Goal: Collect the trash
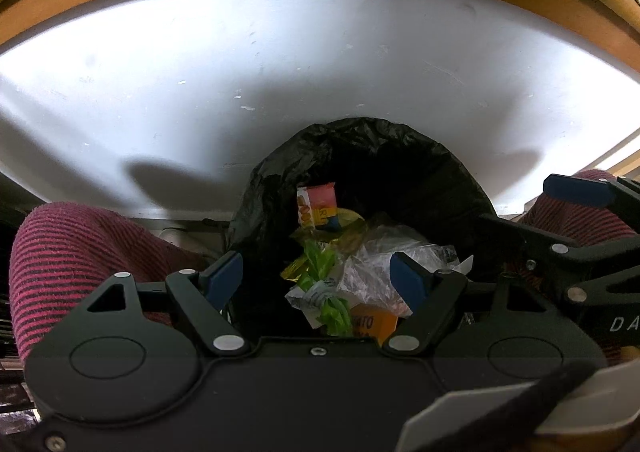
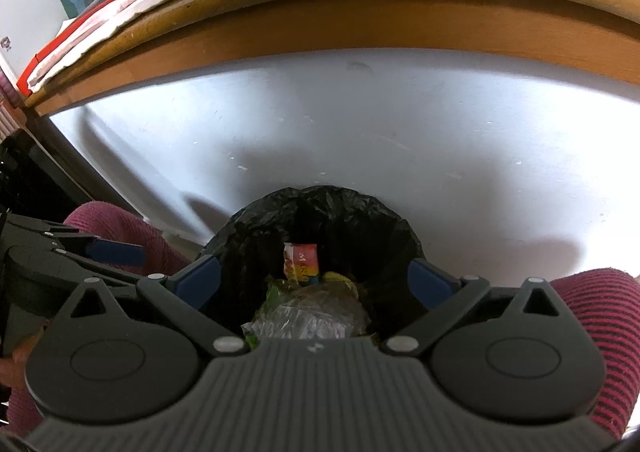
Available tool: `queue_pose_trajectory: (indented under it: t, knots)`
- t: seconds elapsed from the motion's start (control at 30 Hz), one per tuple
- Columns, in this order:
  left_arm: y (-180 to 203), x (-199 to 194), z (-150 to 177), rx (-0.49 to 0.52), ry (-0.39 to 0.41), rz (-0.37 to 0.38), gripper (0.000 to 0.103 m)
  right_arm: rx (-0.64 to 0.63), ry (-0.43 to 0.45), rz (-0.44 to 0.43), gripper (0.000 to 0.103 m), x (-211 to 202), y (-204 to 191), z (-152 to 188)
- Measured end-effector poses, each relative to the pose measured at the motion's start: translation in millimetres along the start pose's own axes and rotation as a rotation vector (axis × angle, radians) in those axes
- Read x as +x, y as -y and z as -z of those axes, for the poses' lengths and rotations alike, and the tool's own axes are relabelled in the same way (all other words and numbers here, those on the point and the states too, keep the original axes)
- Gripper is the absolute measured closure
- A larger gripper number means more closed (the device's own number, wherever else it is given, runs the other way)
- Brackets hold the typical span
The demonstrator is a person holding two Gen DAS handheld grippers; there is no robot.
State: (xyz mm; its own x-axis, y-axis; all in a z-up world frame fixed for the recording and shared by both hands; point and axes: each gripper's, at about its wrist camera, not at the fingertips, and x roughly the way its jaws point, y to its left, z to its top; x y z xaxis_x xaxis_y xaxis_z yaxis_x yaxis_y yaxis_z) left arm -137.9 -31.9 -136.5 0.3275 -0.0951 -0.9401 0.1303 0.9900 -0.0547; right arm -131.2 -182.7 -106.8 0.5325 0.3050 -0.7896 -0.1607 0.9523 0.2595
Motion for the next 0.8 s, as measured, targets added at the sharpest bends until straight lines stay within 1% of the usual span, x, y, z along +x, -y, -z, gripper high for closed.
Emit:
queue_pose_trajectory:
  t: [0.8]
  knots:
    - [-1.6, 6.7, 2.2, -0.007, -0.027, -0.006, 0.017, 0.001, -0.011, -0.001, 0.0, 2.9, -4.1, 2.8]
